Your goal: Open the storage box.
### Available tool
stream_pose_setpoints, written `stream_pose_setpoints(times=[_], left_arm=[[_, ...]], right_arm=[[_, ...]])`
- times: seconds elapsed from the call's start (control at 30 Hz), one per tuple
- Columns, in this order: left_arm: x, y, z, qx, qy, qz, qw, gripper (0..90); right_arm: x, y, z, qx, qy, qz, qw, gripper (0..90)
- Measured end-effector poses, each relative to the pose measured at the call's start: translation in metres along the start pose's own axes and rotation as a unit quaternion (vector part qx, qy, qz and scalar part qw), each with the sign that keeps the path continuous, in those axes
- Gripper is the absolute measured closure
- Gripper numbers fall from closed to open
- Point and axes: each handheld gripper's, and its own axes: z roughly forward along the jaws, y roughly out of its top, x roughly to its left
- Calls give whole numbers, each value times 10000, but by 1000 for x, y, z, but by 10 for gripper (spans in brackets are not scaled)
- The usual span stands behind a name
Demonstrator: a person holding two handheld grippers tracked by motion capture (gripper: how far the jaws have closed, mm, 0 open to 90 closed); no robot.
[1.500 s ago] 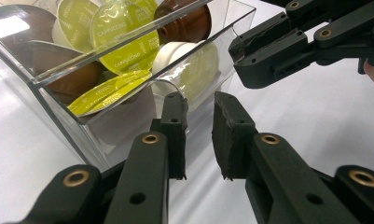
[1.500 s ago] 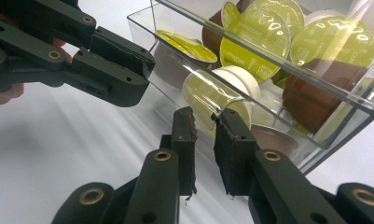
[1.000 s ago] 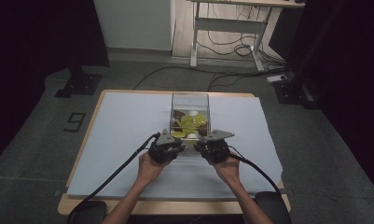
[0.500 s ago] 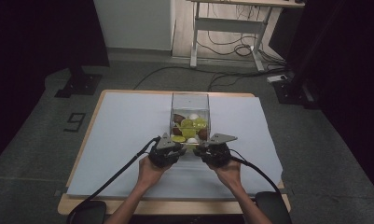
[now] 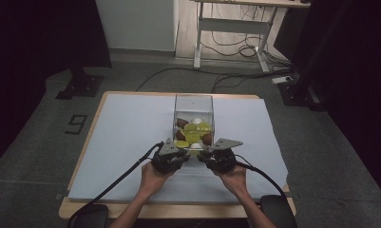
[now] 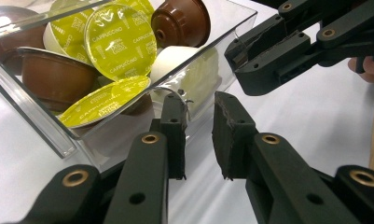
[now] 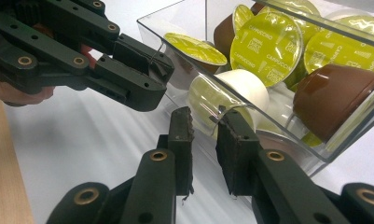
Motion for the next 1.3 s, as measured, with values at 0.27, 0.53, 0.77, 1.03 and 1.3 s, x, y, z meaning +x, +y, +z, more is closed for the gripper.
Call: stream_pose_setpoints(times=[0.27, 0.53, 0.77, 1.03, 1.3], left_arm=[[-6, -4, -5, 6, -37, 2, 10000, 743], [-11, -7, -9, 27, -44, 49, 10000, 742], [-17, -10, -9, -21, -89, -4, 10000, 740], [-23, -12, -9, -60, -168, -14, 9998, 742], [-28, -13, -10, -64, -192, -22, 9998, 742]], right_arm=[[7, -4, -2, 31, 71, -36, 10000, 750], [13, -7, -4, 49, 102, -72, 9999, 750], [17, -9, -7, 85, 105, -122, 9998, 749], [19, -14, -13, 43, 145, -62, 9999, 748], [22, -17, -17, 55, 94, -101, 9999, 749]])
